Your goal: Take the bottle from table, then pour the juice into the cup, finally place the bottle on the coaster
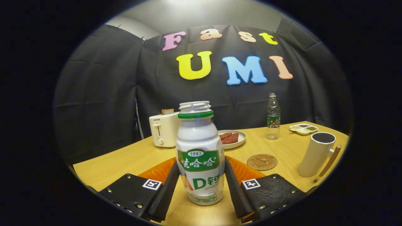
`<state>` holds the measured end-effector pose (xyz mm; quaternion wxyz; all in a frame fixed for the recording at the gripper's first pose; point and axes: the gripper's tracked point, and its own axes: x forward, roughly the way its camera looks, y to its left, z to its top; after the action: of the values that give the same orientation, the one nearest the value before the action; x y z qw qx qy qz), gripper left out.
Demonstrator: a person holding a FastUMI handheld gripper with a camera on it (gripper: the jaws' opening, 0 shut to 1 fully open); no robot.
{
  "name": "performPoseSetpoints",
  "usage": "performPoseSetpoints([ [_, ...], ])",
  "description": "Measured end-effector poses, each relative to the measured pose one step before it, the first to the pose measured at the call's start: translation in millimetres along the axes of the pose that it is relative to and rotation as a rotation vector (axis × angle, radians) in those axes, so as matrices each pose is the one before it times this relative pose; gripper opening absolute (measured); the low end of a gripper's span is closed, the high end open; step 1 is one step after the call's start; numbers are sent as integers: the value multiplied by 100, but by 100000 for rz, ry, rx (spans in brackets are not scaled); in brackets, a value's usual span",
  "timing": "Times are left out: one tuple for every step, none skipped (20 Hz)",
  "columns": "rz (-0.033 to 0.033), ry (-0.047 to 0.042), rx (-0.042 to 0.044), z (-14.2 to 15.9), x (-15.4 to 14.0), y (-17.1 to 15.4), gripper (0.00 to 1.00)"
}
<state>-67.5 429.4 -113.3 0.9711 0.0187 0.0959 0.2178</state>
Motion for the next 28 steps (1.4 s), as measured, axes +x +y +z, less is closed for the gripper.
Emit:
performPoseSetpoints([
  [-151,-50,-124,90,94,-21,76],
  [-77,-29,675,-55,-8,-105,75],
  [718,-5,974,-77,68,37,72],
  [76,-130,1724,100,-26,20,72],
  [-196,-290,3094,130,-100,-311,70],
  [430,-957,3874,29,-95,-177,70],
  [-142,-1180,4655,359,-136,-241,70],
  [38,-1503,4948,442,-52,-265,70],
  [341,-1849,5133,459,-91,-148,70],
  [173,-1893,5219,586,-15,-194,70],
  [197,-1893,5032,689,6,-178,70],
  [-28,-1789,4925,600,-31,-164,70],
  [-41,-1582,4899,565,131,-242,70],
  [280,-1412,4876,514,40,-149,69],
  [-47,-1581,4479,515,75,-80,69],
  [-148,-1383,4375,622,83,-173,70],
  [94,-1412,4513,520,52,-110,69],
  [-199,-1387,5116,623,169,-144,70],
  [-146,-1534,5531,592,115,-141,69],
  [106,-1292,5572,560,151,-86,70],
  [50,-1314,5306,393,137,-9,69],
  [-298,-1352,4725,531,181,-105,69],
  [-472,-1032,4104,399,266,-119,69],
  [-525,-1048,3889,451,308,-134,69],
  [-358,-1081,3739,401,150,-161,70],
  [-413,-1215,4045,436,14,-121,70],
  [-374,-1012,4214,313,2,-76,69],
  [-361,-1093,4420,439,112,-70,69],
])
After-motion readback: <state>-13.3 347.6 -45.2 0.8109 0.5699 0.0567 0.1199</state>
